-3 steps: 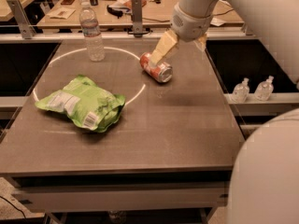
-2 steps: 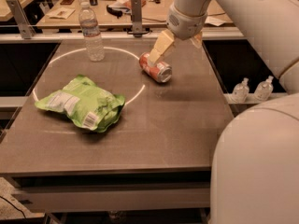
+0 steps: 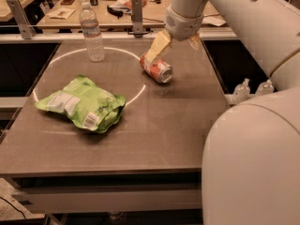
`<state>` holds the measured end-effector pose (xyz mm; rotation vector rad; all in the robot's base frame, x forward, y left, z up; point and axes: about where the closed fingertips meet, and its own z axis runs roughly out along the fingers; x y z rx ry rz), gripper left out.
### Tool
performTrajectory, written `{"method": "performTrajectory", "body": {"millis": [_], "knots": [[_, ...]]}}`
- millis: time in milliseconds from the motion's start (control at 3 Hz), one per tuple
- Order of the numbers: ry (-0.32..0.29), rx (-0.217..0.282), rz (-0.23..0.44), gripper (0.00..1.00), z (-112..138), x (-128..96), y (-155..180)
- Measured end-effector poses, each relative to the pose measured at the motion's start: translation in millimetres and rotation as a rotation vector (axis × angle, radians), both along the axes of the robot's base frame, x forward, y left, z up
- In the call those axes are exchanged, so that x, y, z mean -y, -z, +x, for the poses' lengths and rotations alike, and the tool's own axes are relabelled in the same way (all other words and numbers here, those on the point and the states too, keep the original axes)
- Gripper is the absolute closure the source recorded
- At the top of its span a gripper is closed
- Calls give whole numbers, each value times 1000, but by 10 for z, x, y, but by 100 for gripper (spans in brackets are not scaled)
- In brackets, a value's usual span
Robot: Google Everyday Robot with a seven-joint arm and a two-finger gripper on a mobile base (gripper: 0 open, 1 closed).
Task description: Place coke can upright
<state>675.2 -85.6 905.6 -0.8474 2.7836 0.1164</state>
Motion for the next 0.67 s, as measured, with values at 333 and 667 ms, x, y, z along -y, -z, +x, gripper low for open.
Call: {"method": "performTrajectory", "body": {"millis": [333, 667], "knots": [[-10, -4, -21, 0, 116, -106, 40], [-54, -15, -23, 0, 235, -296, 108]]}}
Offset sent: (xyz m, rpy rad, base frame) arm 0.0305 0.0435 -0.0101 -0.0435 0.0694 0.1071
